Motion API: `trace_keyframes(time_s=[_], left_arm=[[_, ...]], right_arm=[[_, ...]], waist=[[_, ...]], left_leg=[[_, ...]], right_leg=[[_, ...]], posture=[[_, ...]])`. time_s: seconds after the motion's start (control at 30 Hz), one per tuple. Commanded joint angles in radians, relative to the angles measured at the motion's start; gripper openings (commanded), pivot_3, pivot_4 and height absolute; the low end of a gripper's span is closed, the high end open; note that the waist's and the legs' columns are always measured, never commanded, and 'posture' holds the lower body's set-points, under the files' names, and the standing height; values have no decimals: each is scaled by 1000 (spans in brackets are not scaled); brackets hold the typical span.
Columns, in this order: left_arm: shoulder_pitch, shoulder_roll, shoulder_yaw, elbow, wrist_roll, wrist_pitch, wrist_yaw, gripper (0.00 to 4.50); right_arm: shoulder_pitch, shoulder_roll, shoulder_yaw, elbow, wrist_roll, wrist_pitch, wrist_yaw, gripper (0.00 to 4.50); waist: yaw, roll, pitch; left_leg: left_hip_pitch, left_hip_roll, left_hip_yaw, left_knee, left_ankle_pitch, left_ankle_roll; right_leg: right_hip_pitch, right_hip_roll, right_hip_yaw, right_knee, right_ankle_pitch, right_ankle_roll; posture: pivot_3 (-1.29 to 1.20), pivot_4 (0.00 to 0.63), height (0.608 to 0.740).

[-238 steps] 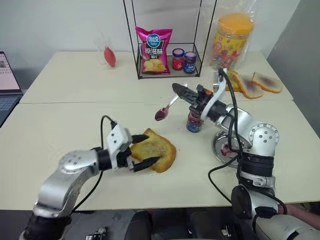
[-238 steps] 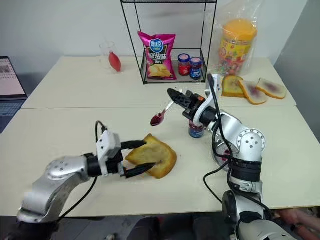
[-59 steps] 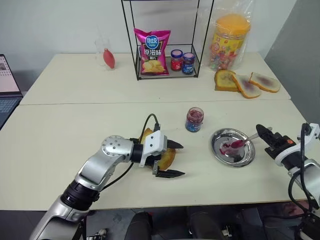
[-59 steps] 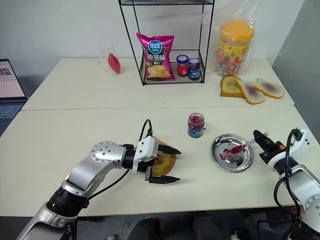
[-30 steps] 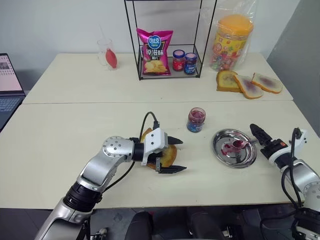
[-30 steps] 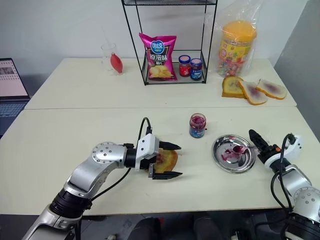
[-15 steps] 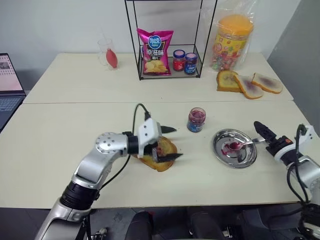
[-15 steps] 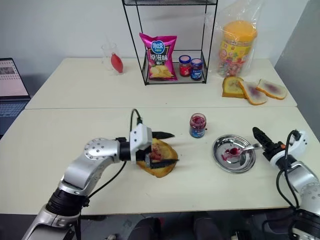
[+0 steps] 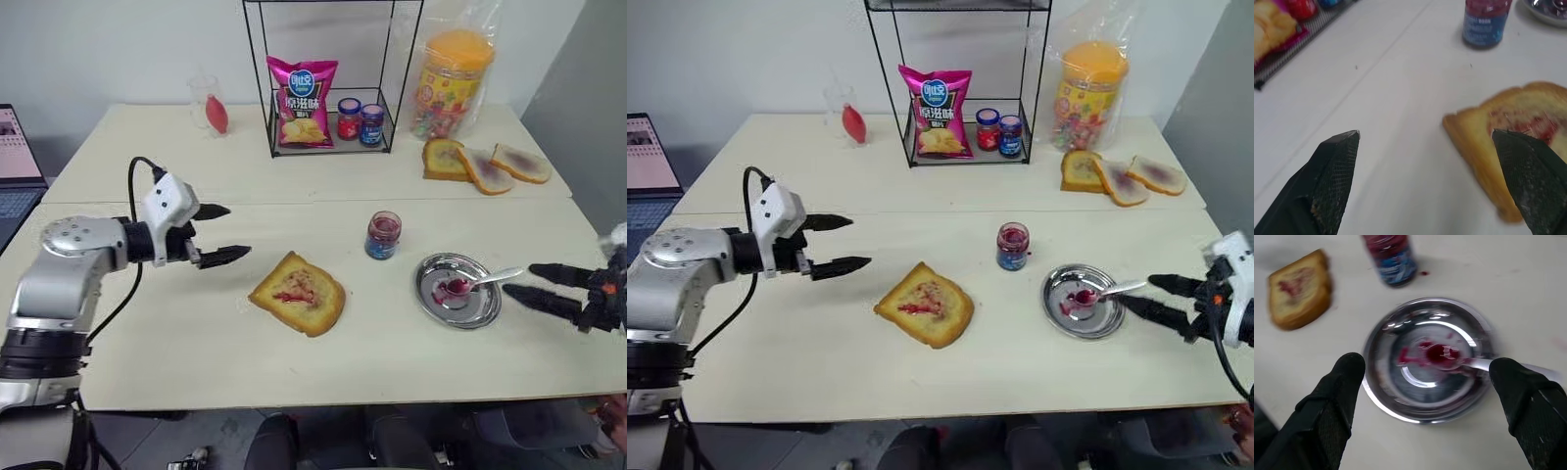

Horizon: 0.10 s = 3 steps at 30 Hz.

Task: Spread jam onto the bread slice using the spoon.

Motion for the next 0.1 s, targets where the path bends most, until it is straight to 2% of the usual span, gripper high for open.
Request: trace_keyframes(time_s=[0.03, 0.1], left_arm=[[51, 62, 65, -35, -59, 53, -63, 4500], [58, 66, 70, -43, -72, 70, -65, 4500]], right_arm=[[18, -64, -10, -34, -53, -20, 93, 4428], [5, -62, -21, -11, -56, -15, 100, 4428]], waist=[[4, -1, 0], [6, -1, 1]], left_leg=[[0, 0, 1, 0, 0, 0], [0, 0, 1, 1, 0, 0]], right_leg=[[0, 0, 0, 0, 0, 0], [1, -1, 0, -1, 0, 1]], posture=[[0, 150, 740], [0, 150, 740]])
